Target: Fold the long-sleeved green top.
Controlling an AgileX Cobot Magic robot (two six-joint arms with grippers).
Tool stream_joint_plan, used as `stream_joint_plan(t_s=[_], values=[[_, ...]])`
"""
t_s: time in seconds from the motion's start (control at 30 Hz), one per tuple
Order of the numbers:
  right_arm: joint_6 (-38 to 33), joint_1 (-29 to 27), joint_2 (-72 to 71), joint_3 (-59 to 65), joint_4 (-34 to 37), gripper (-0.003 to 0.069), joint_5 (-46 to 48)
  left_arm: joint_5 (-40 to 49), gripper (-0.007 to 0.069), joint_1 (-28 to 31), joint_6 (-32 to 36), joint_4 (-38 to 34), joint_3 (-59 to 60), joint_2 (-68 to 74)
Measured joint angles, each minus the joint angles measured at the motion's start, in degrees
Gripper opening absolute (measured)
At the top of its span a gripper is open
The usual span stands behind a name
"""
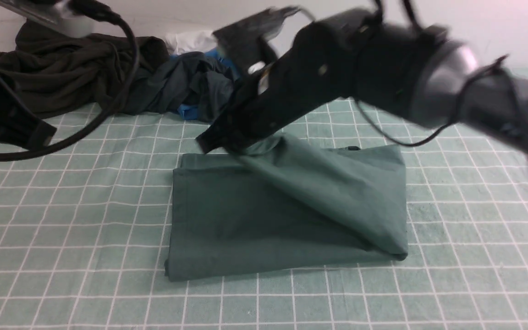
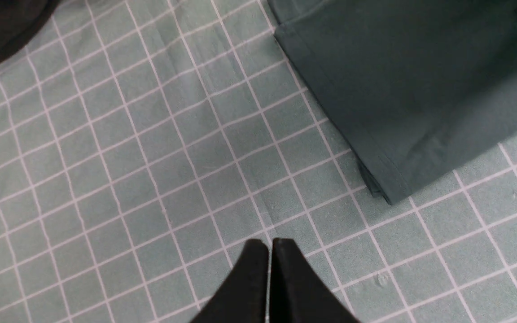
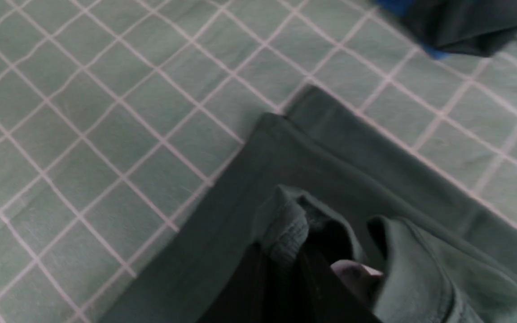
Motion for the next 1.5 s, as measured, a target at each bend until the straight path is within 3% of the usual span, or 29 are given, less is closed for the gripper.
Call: stream_joint_plan(t_s=[0.17, 0.23, 0.3, 0.43, 0.53, 0.67, 0.83, 1.1, 1.27, 1.5], values=[[0.18, 1.08, 6.17, -4.6, 2.57, 0.0151, -0.73, 0.31, -0.0004, 0.0, -0.04, 0.0, 0.0, -4.0], [0.18, 1.08, 6.86, -8.74, 2.61, 0.0288, 3.26, 0.35, -0.0004, 0.0, -0.04, 0.0, 0.0, -5.81], [0.18, 1.01, 6.12, -12.05, 1.19, 0.0373, 7.91, 0.52, -0.0004, 0.0, -0.04, 0.0, 0.0, -6.8], [0.53, -0.04, 4.26, -16.13, -5.83, 0.0484, 18.78, 0.54, -0.0004, 0.0, -0.04, 0.0, 0.0, -7.1], [3.62, -2.38, 4.62, -15.29, -12.16, 0.0506, 23.2, 0.41, -0.0004, 0.0, -0.04, 0.0, 2.12, -7.14], [7.26, -5.15, 8.66, -11.55, -14.46, 0.0512, 21.5, -3.08, -0.0004, 0.0, -0.04, 0.06, 8.92, -7.08], [5.28, -4.05, 14.21, -10.26, -8.02, 0.0512, 20.29, -9.74, -0.0004, 0.0, -0.04, -0.01, 18.16, -7.08], [-4.06, 4.9, 13.75, -10.27, 1.81, 0.0512, 26.85, -12.0, -0.0004, 0.0, -0.04, -0.12, 21.86, -7.03], [-4.4, 6.48, 10.18, -10.27, 0.42, 0.0512, 28.88, -12.0, -0.0004, 0.0, -0.04, -0.12, 21.86, -7.03], [-2.52, 2.55, 0.66, -9.87, -5.2, 0.051, 29.26, -12.87, -0.0004, 0.0, -2.21, -0.12, 23.37, -9.68]])
